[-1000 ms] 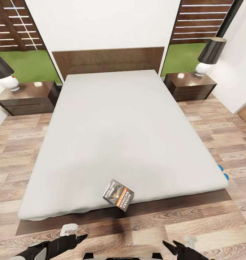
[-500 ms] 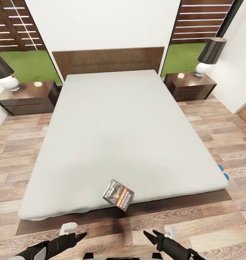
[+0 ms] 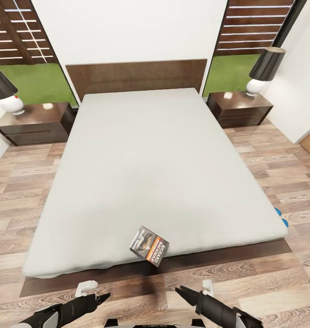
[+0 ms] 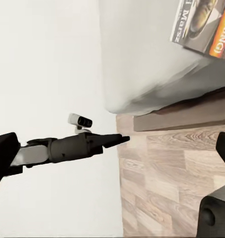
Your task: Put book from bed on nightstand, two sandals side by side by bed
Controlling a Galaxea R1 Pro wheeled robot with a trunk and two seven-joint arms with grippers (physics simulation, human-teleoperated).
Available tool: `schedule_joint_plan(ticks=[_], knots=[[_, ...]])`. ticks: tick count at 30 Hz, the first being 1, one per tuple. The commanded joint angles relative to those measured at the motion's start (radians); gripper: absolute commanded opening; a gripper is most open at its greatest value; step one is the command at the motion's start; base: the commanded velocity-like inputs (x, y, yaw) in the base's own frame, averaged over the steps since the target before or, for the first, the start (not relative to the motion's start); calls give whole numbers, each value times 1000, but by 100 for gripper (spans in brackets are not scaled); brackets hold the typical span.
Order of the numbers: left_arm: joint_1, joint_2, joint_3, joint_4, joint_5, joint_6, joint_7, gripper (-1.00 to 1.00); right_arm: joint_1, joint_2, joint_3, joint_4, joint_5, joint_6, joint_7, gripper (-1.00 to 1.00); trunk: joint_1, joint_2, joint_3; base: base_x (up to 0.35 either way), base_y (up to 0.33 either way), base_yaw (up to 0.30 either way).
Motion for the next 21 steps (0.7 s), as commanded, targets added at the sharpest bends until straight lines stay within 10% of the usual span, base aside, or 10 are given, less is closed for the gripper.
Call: schedule_joint_plan(ticks=[1,5,14,21], knots=[[0,-1,8,0,-10,-1,-3,100,-1,1,-1,-7,-7,31,17,100,0,-1,-1,0,0,0],[0,-1,8,0,-10,-1,-3,100,0,6,-1,-25,-17,55,32,100,0,-1,-1,0,0,0],[0,-3,8,0,-10,-2,-1,100,0,106,-3,-32,-72,50,22,100,0,-1,-1,0,0,0],[0,-3,8,0,-10,-2,0,100,0,129,-3,-34,-77,49,-90,100,0,-1,-1,0,0,0]])
